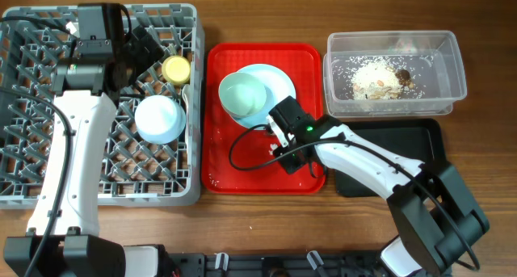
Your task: Sort waste into correct bins and load items into the dishwasher rack
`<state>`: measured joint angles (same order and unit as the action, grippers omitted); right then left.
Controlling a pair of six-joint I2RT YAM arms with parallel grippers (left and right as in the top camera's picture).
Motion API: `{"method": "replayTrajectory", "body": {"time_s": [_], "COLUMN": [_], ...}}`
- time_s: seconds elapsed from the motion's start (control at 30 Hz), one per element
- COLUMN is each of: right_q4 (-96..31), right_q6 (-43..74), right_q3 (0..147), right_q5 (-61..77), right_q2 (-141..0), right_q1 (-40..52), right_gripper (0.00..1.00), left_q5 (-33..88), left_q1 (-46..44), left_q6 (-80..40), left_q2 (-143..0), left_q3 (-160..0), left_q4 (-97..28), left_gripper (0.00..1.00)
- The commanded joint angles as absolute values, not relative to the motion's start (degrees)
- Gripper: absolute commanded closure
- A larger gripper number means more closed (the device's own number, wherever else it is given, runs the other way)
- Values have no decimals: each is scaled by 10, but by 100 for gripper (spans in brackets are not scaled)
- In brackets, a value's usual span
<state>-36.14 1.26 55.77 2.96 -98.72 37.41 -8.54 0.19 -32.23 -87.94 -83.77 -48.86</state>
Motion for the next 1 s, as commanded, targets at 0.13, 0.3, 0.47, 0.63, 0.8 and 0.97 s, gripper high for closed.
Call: {"method": "replayTrajectory", "body": {"time_s": [0.13,0.3,0.47,0.63,0.8,0.97], "right_q4": [-374,-384,-417,-556,-600,-570], "right_q6": [17,17,37,220,287,302], "right_q3": [585,585,586,586,576,544], "right_q5": [67,60,51,-158,-150,-150], "right_q2": [-974,-949,-846,-752,-757,-763], "right_q1": [374,373,342,259,176,159], "right_gripper": [96,96,96,96,96,96], "left_q5": [-89,-89,-89,-89,-89,-89], "left_q1": [4,4,4,4,4,4], "left_q6": [-317,-317,-317,-317,-317,-317], "left_q2": [-874,-874,-874,-874,-874,-874], "left_q3": [-844,-844,-844,-844,-844,-844], "left_q4": [-487,-487,-487,-487,-487,-487], "left_gripper": [0,0,0,0,0,0]}}
